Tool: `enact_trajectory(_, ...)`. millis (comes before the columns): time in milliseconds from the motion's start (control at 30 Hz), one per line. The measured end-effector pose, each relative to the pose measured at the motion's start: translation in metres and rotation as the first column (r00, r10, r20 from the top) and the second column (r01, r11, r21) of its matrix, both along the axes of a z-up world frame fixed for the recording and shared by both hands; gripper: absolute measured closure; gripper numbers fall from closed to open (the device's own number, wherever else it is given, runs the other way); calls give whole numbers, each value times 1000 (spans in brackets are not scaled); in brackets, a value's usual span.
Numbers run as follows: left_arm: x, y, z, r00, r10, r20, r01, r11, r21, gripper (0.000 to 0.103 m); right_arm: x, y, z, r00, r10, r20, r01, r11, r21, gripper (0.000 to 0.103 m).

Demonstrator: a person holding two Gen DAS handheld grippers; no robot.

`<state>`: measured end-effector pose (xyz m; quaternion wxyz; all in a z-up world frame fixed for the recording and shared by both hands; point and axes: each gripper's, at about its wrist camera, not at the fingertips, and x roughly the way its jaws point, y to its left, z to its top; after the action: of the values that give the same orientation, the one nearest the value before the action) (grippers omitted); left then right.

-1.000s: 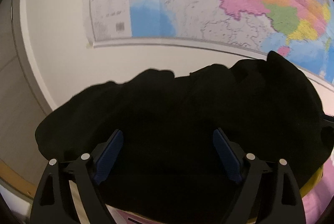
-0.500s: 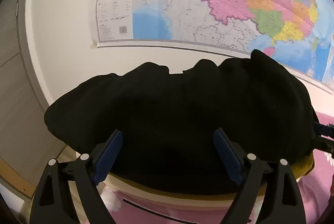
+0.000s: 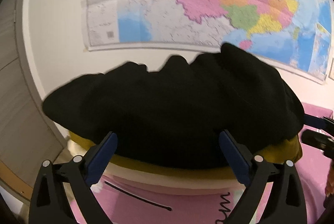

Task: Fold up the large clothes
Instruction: 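Carry the jacket with both tools and lower it onto the mustard garment, then open both tools and withdraw them from the jacket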

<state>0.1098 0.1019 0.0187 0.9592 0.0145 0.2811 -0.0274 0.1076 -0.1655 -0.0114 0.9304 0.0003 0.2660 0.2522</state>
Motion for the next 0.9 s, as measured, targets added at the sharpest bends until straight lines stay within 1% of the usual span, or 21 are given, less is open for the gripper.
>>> enact_trajectory(67,12,0,-9,999,5,-39,-6,1000,-15,8,16,0,-10,998,-4,-68,4,1000,-8,31)
enact_trajectory(133,15,1,-12,999,11,-48,-12,1000,-26,6,16,-3,-10,997,-14,-76,16,1000,17,32)
enact_trajectory(167,14,1,-11,999,16,-49,-17,1000,-26,6,12,-5,-8,998,-13,-69,15,999,34,31)
enact_trajectory(233,9,1,-8,999,14,-39,-15,999,-31,6,5,-7,-6,998,-13,-61,16,999,39,31)
enact_trajectory(400,-15,-8,-2,1000,14,-11,-14,1000,-3,6,-18,-11,-5,1000,-8,-25,10,999,47,29)
enact_trajectory(433,-19,-9,-1,1000,11,-9,-11,1000,-8,6,-24,-10,-5,1000,-9,-6,9,999,39,26)
enact_trajectory(467,-26,-12,-1,1000,3,-11,-3,1000,-24,6,-29,-9,-5,1000,-6,8,6,999,31,25)
enact_trajectory(533,-36,-15,-1,1000,9,-7,-9,999,-32,6,-38,-8,-6,1000,-10,26,9,999,32,23)
enact_trajectory(600,-45,-20,-3,1000,12,-8,-12,999,-37,6,-47,-7,-6,999,-2,39,0,999,41,16)
enact_trajectory(633,-51,-21,-4,1000,18,-7,-18,999,-42,6,-53,-5,-6,999,1,54,-3,999,37,13)
enact_trajectory(667,-57,-24,-6,1000,27,-7,-28,999,-43,6,-61,-4,-5,997,-1,77,-1,1000,28,8)
enact_trajectory(700,-59,-25,-7,1000,30,-9,-30,999,-42,6,-67,-3,-5,995,-7,97,5,1000,20,6)
enact_trajectory(800,-74,-26,-12,998,49,-24,-51,996,-69,6,-83,-2,-6,994,-3,114,0,1000,24,6)
enact_trajectory(900,-89,-25,-16,997,71,-35,-74,994,-86,7,-96,0,-10,994,20,107,-23,999,29,6)
